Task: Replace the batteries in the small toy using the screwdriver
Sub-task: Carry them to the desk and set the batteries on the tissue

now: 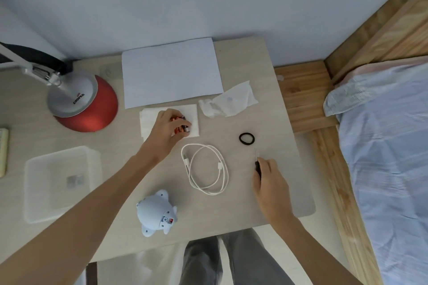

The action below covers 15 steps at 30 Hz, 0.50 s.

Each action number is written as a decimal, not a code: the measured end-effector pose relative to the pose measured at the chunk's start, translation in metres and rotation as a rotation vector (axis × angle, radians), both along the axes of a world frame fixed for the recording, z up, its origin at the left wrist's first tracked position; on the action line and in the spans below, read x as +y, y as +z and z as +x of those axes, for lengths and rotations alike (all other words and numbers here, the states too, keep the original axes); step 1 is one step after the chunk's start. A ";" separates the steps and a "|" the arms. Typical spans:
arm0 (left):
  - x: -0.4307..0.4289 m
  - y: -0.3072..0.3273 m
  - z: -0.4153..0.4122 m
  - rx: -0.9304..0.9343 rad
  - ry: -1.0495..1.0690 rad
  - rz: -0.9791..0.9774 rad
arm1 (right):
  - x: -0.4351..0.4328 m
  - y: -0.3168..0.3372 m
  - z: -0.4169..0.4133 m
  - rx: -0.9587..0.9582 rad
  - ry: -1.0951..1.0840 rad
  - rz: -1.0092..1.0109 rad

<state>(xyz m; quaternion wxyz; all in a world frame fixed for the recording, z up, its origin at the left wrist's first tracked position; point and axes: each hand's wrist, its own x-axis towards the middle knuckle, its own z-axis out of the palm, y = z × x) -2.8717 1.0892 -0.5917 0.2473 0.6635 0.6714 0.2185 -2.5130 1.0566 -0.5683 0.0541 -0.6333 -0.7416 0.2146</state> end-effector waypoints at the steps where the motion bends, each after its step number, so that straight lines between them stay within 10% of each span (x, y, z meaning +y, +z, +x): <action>1: -0.002 -0.001 0.001 -0.012 0.005 0.011 | -0.001 -0.001 0.000 -0.003 0.005 0.008; 15: -0.006 0.006 0.003 -0.019 -0.005 -0.021 | -0.005 -0.006 -0.004 -0.090 0.018 0.056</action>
